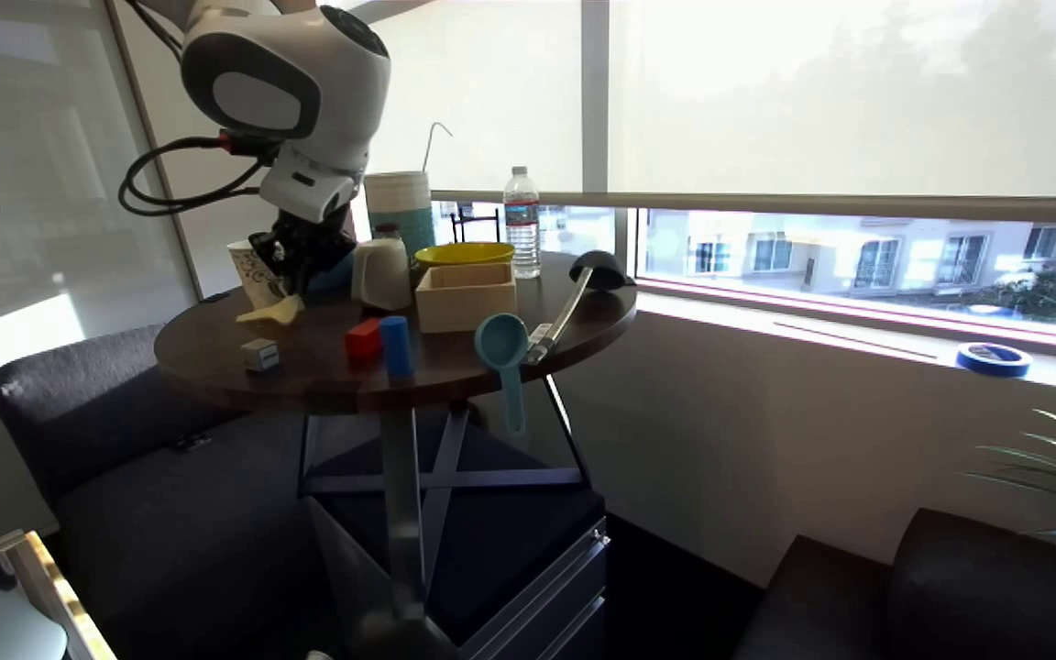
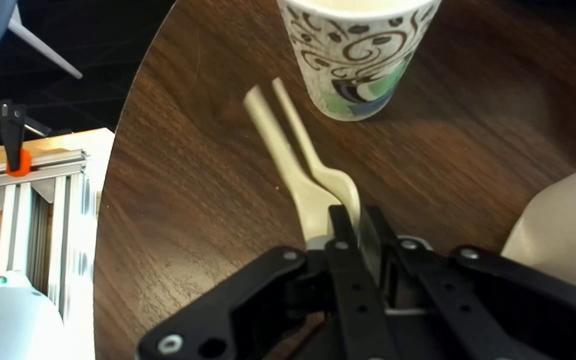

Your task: Remove the folk and spoon from the coffee cup

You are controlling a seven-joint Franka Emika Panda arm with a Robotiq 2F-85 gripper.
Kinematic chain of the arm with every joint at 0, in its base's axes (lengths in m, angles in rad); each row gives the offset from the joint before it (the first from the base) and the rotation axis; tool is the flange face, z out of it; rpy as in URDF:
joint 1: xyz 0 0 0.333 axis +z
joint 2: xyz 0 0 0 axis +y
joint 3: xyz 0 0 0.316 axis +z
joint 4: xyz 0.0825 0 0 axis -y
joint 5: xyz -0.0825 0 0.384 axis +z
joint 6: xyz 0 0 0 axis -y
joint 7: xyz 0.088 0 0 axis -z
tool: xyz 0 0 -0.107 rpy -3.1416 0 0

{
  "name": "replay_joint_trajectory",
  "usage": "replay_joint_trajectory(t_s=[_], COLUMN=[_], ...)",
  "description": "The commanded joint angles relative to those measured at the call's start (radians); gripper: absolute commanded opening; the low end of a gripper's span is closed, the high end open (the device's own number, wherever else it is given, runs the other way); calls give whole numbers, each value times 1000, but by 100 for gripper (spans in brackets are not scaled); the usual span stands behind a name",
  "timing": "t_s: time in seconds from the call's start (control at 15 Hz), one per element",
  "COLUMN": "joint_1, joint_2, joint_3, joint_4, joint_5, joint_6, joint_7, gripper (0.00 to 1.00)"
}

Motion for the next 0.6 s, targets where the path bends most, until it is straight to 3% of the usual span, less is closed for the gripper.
replay_joint_trajectory(t_s=[0.0,0.27,0.53], joint_1=[-8,-9,2], joint_2=[-28,-78,-158], joint_3=[13,30,89], joint_4=[-24,-2,53], joint_5=[-5,-59,-218], joint_6=[31,19,-34], joint_7=[1,24,44], gripper=[45,74,99])
